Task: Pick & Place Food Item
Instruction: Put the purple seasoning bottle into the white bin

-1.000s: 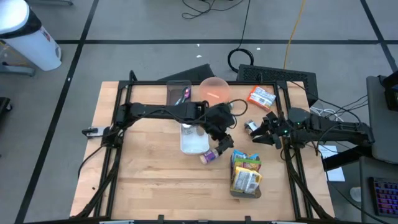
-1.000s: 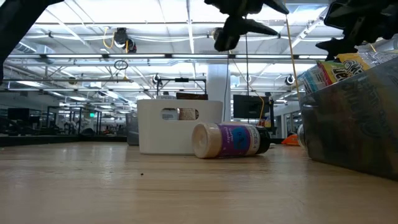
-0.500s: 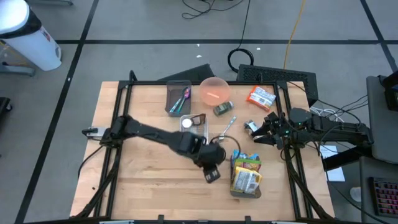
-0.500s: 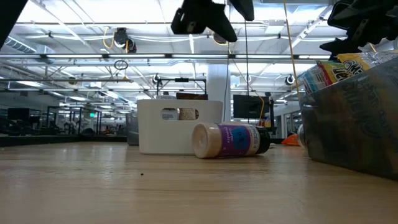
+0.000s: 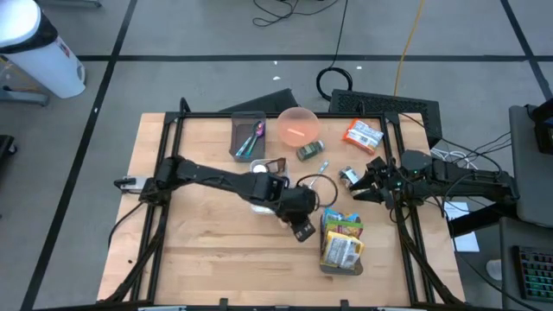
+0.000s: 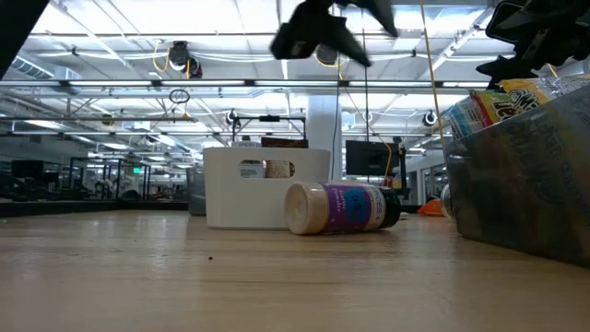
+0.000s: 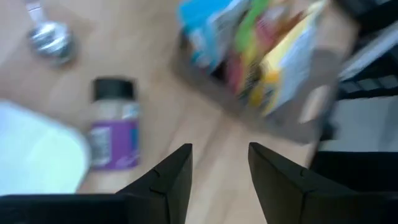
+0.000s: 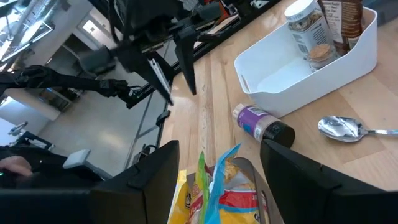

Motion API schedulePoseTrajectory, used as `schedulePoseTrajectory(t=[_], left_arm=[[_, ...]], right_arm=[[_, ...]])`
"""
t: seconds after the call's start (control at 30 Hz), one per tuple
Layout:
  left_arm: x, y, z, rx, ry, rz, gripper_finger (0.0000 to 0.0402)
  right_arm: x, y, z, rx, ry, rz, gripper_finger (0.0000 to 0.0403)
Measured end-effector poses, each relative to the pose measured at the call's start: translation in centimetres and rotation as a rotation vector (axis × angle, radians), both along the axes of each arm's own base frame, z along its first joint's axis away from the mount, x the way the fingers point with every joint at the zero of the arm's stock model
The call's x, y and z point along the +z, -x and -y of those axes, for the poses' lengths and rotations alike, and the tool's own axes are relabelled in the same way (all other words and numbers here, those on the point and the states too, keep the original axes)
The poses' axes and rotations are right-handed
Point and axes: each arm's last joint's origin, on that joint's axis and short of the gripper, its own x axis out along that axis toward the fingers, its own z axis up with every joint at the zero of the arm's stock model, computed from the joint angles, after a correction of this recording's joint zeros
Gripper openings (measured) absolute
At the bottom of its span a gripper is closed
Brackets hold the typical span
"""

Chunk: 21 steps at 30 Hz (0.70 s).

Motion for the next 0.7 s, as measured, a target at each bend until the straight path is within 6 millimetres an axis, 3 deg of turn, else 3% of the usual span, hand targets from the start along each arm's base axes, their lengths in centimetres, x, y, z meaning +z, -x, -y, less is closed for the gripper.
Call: schedulePoseTrajectory(t=[0.23, 0.43, 0.57, 0.7], left_arm=[[0.8, -1.5, -2.8, 0.015, 0.124, 0.115, 0.0226], [-0.8, -2.9, -3.8, -0.033, 0.172, 0.136, 0.0283], [-2.8, -3.4, -4.2, -0.063, 0.204, 0.074, 0.0289], [-3.2, -3.7, -4.5, -0.061, 0.244, 0.067, 0.0275]], right_arm=[[0.1, 0.1, 0.0, 0.005, 0.017, 0.011, 0.0217], [-0.3, 0.7, -0.1, 0.005, 0.016, -0.016, 0.0216], [-0.6, 1.5, -0.2, 0.004, 0.007, -0.05, 0.0219], [-0.7, 2.1, -0.2, -0.002, -0.011, -0.05, 0.0217]])
